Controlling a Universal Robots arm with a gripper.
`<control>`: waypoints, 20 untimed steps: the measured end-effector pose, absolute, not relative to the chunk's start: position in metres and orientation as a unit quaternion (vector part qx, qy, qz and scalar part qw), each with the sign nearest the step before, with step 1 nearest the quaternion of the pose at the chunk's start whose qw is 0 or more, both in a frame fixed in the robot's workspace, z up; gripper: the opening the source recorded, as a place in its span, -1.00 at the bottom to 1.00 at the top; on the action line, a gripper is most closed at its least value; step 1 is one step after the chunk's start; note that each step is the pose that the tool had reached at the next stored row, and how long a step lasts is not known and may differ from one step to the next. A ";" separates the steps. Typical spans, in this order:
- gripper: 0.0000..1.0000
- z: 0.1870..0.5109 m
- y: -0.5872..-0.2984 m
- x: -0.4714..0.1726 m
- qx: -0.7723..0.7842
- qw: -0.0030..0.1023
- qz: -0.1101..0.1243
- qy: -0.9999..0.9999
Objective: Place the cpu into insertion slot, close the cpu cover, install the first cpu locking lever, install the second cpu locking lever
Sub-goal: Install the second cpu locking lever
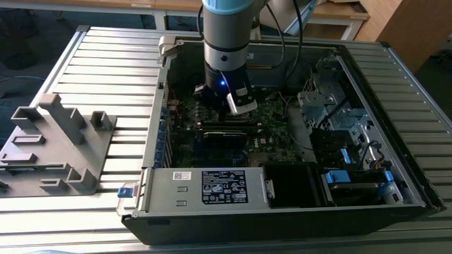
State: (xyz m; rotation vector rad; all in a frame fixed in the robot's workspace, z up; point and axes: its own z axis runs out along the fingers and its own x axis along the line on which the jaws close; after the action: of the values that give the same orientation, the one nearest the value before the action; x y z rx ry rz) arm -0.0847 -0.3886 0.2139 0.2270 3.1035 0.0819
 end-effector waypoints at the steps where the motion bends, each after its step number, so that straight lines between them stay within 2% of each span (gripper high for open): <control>1: -0.79 0.214 -0.389 -0.085 0.073 0.014 0.026 0.997; 20: -0.79 0.210 -0.388 -0.089 0.073 0.014 0.026 0.997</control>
State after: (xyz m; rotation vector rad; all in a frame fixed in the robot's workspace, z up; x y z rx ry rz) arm -0.0885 -0.3883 0.2098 0.2269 3.1035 0.0820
